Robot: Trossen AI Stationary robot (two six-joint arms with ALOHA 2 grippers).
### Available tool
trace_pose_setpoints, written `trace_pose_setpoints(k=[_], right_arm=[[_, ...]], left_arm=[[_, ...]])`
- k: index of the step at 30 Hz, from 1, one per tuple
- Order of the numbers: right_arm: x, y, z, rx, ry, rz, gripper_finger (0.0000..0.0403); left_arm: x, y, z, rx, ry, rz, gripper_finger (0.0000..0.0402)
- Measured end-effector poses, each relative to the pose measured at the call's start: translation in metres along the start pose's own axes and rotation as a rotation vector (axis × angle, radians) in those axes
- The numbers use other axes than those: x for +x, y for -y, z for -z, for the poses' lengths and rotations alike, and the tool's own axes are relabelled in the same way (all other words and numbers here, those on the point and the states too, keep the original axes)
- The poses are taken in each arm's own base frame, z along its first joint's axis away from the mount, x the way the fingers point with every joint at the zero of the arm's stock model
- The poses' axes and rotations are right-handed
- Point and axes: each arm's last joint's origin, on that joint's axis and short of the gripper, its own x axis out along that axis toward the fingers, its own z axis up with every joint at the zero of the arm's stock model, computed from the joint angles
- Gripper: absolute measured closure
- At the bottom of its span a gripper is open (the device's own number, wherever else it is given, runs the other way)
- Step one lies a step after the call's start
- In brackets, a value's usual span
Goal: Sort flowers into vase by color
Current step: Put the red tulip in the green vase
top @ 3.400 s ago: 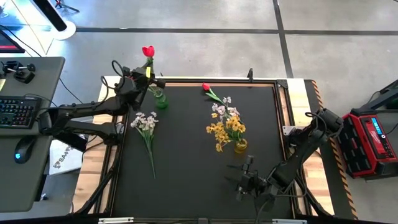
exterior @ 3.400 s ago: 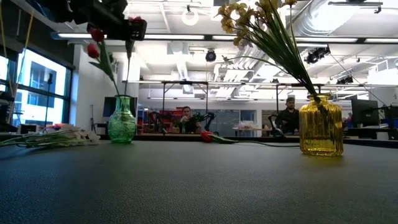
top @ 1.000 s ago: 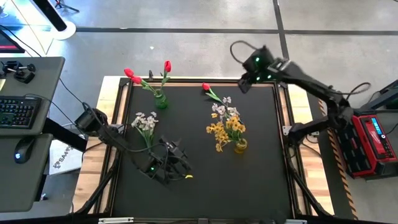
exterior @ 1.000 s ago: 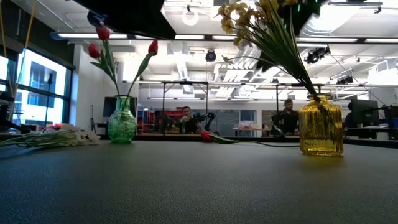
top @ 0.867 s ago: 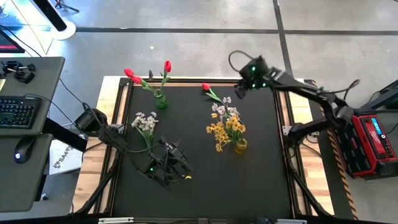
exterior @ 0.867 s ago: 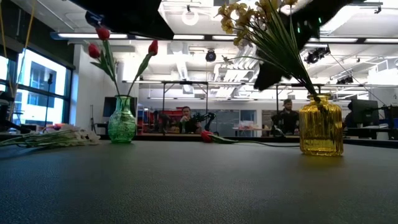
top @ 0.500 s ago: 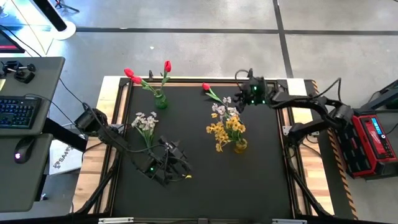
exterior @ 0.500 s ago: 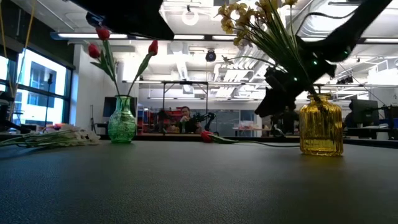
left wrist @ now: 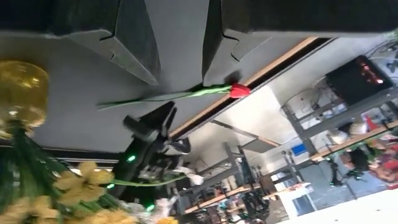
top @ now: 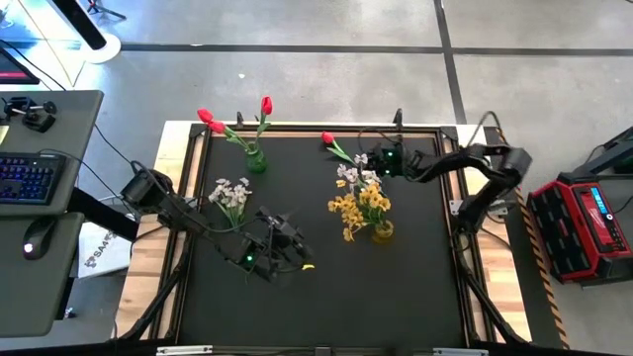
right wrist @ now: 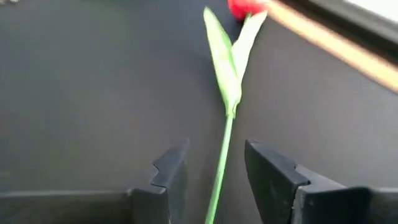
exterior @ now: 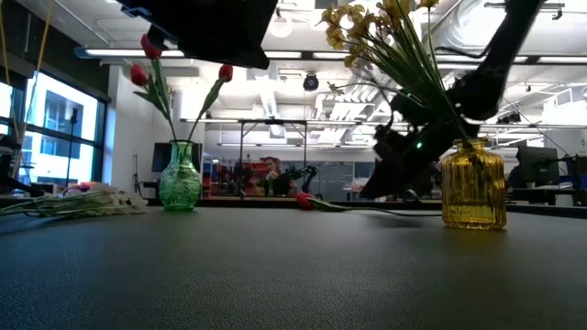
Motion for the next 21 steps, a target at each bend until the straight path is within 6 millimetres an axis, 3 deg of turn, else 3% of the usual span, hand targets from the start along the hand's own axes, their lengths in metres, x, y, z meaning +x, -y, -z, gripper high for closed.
trace_pose_setpoints(k=[7, 12, 14, 17, 21], right_arm=[[0.02, 0.004, 0.008, -0.018, -0.093, 0.074, 0.0291], [0.017, 0.003, 0.006, -0.015, -0.09, 0.076, 0.036], [0.011, 0.004, 0.003, -0.011, -0.083, 0.08, 0.0391], [-0.004, 0.006, -0.015, 0.008, 0.006, 0.084, 0.0391], [-0.04, 0.002, -0.045, -0.011, 0.168, 0.072, 0.04]], left_arm=[[-0.003, 0.002, -0.001, -0.015, -0.002, 0.026, 0.0294], [-0.01, 0.004, 0.0, -0.041, -0.005, 0.058, 0.0294], [-0.014, 0.005, 0.0, -0.042, -0.002, 0.069, 0.0294], [-0.018, 0.005, 0.001, -0.033, 0.0, 0.081, 0.0294], [-0.019, 0.005, 0.005, 0.017, -0.035, 0.125, 0.0296]])
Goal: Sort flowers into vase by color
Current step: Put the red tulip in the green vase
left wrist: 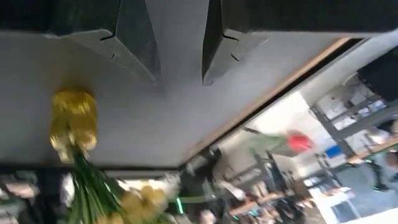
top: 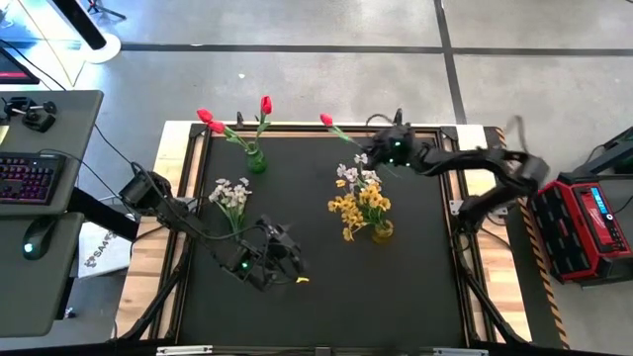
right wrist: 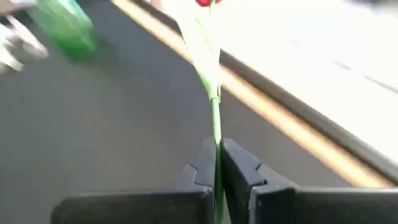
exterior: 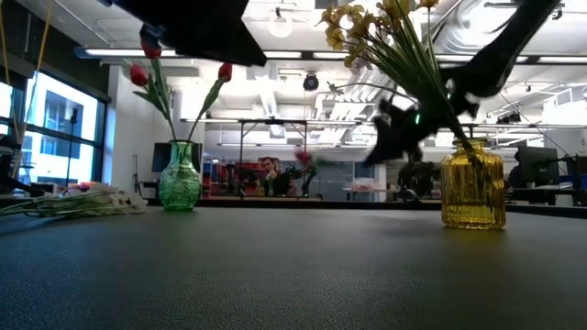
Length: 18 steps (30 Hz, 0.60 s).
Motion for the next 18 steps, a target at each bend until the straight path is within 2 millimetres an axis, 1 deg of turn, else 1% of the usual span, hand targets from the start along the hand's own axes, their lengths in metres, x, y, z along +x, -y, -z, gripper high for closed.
trace_pose_setpoints(k=[2, 4, 6, 9, 11, 13, 16, 18], right_arm=[[-0.022, -0.007, -0.02, -0.011, 0.108, -0.038, 0.0398], [-0.047, -0.016, -0.037, -0.027, 0.212, -0.075, 0.04], [-0.075, -0.026, -0.05, -0.045, 0.314, -0.118, 0.0401], [-0.12, -0.042, -0.064, -0.065, 0.473, -0.206, 0.0401], [-0.148, -0.051, -0.068, -0.07, 0.556, -0.278, 0.0402], [-0.172, -0.06, -0.068, -0.065, 0.617, -0.362, 0.0402], [-0.198, -0.074, -0.063, -0.058, 0.66, -0.509, 0.0402], [-0.207, -0.085, -0.058, -0.064, 0.663, -0.611, 0.0402]], left_arm=[[0.003, -0.001, 0.003, 0.019, -0.032, 0.023, 0.03], [0.008, -0.005, 0.01, 0.024, -0.05, 0.019, 0.0307], [0.014, -0.01, 0.023, 0.027, -0.078, 0.014, 0.0315], [0.026, -0.017, 0.039, -0.043, -0.107, 0.016, 0.0328], [0.033, -0.02, 0.046, -0.097, -0.115, 0.051, 0.0338], [0.037, -0.019, 0.047, -0.111, -0.095, 0.115, 0.0348], [0.038, -0.013, 0.034, -0.059, -0.004, 0.27, 0.0361], [0.034, -0.01, 0.023, 0.008, 0.085, 0.366, 0.0367]])
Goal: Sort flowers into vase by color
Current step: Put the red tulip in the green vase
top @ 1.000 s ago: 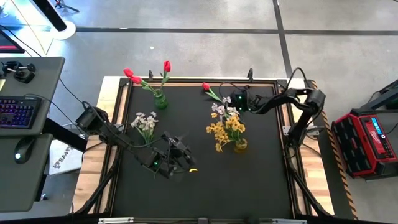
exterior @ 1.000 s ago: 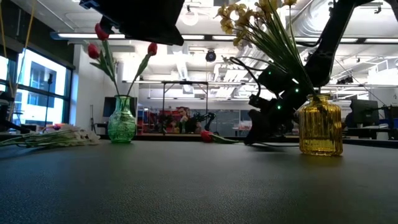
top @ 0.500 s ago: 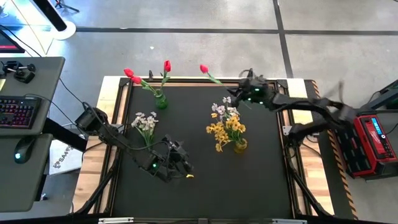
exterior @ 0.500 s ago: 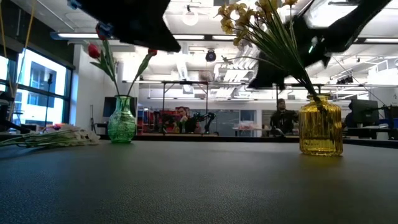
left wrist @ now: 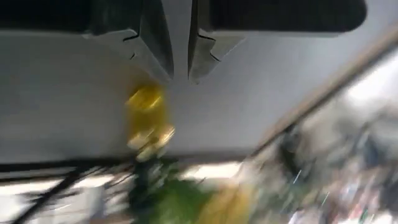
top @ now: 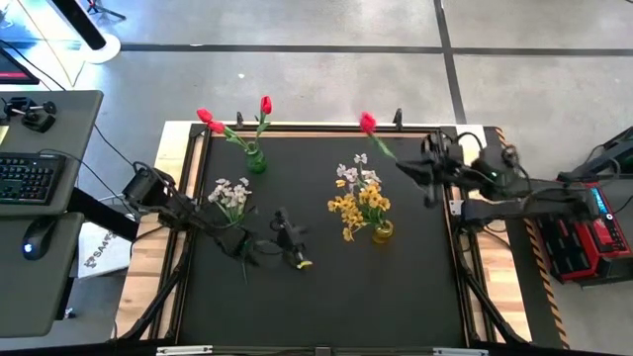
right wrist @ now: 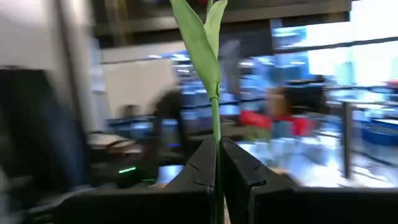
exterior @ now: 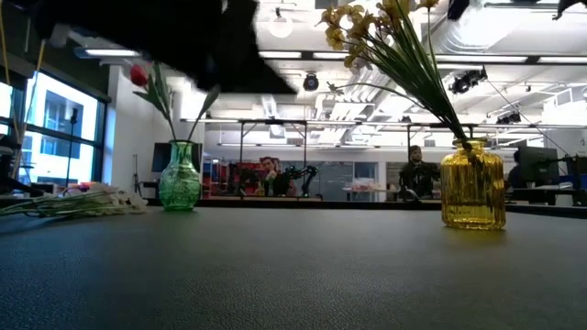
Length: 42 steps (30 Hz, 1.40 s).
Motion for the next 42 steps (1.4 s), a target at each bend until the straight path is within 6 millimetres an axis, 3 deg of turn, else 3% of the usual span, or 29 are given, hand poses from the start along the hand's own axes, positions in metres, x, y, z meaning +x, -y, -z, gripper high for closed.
trace_pose_setpoints(k=[4, 9, 16, 21, 26, 33, 42], right_arm=[[0.006, -0.029, 0.008, 0.022, -0.027, -0.072, 0.0402], [0.024, -0.069, 0.029, -0.061, -0.057, -0.11, 0.0403], [0.053, -0.119, 0.06, -0.119, 0.096, -0.243, 0.0403], [0.068, -0.13, 0.084, -0.128, 0.16, -0.236, 0.0403], [0.083, -0.133, 0.094, -0.139, 0.18, -0.216, 0.0403], [0.099, -0.142, 0.092, -0.182, 0.158, -0.214, 0.0403], [0.106, -0.145, 0.091, -0.196, 0.13, -0.211, 0.0403]], left_arm=[[-0.018, 0.004, -0.039, 0.083, 0.176, 0.062, 0.0371], [-0.053, -0.01, -0.086, 0.044, 0.297, 0.018, 0.0354], [-0.069, -0.023, -0.112, 0.078, 0.461, 0.245, 0.0273], [-0.061, -0.024, -0.114, 0.058, 0.547, 0.3, 0.0219], [-0.048, -0.02, -0.115, 0.068, 0.643, 0.285, 0.0195], [-0.027, -0.009, -0.127, 0.086, 0.678, 0.306, 0.0181], [-0.019, 0.005, -0.139, 0.093, 0.676, 0.371, 0.019]])
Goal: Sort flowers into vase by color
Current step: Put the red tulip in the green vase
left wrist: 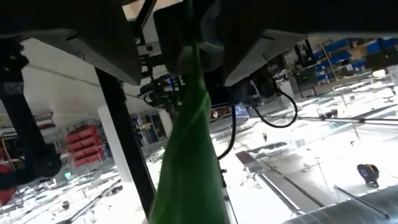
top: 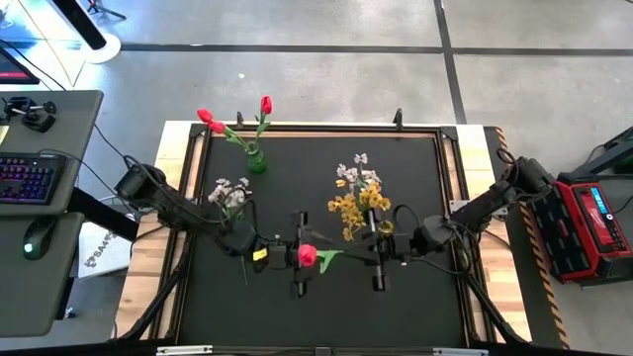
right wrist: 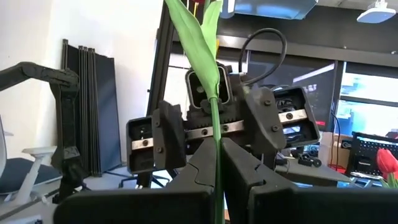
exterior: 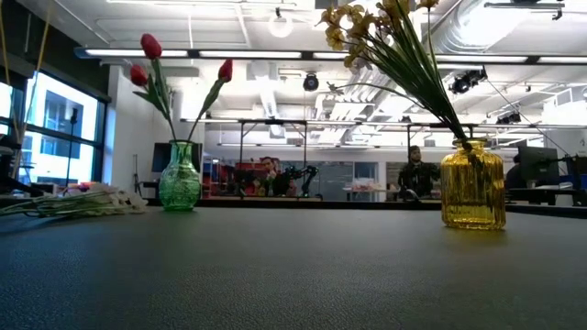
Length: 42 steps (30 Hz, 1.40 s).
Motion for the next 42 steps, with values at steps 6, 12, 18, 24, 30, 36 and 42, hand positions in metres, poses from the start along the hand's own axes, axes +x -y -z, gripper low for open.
trace_pose_setpoints(k=[6, 12, 18, 24, 30, 36, 42], right_arm=[[0.0, 0.0, 0.002, -0.004, -0.018, 0.012, 0.0403], [0.0, 0.0, 0.004, -0.01, -0.044, 0.033, 0.0403], [0.0, 0.0, 0.005, -0.016, -0.062, 0.023, 0.0403], [-0.001, -0.001, 0.009, 0.029, -0.096, 0.02, 0.0402], [-0.002, 0.001, 0.012, 0.052, -0.169, 0.031, 0.0358], [-0.009, 0.006, -0.002, 0.017, -0.201, 0.069, 0.0244], [-0.027, -0.004, -0.026, 0.02, -0.252, -0.017, 0.0175]], left_arm=[[0.003, -0.001, -0.004, -0.018, 0.007, -0.003, 0.0236], [0.003, -0.001, -0.005, -0.012, 0.01, -0.004, 0.0295], [0.001, 0.006, -0.006, 0.055, -0.007, 0.01, 0.0351], [-0.008, 0.02, -0.013, 0.148, -0.11, -0.098, 0.0395], [-0.016, 0.03, -0.034, 0.207, -0.323, -0.284, 0.0399], [-0.022, 0.034, -0.056, 0.253, -0.504, -0.391, 0.04], [-0.04, 0.017, -0.078, 0.251, -0.622, -0.629, 0.0401]])
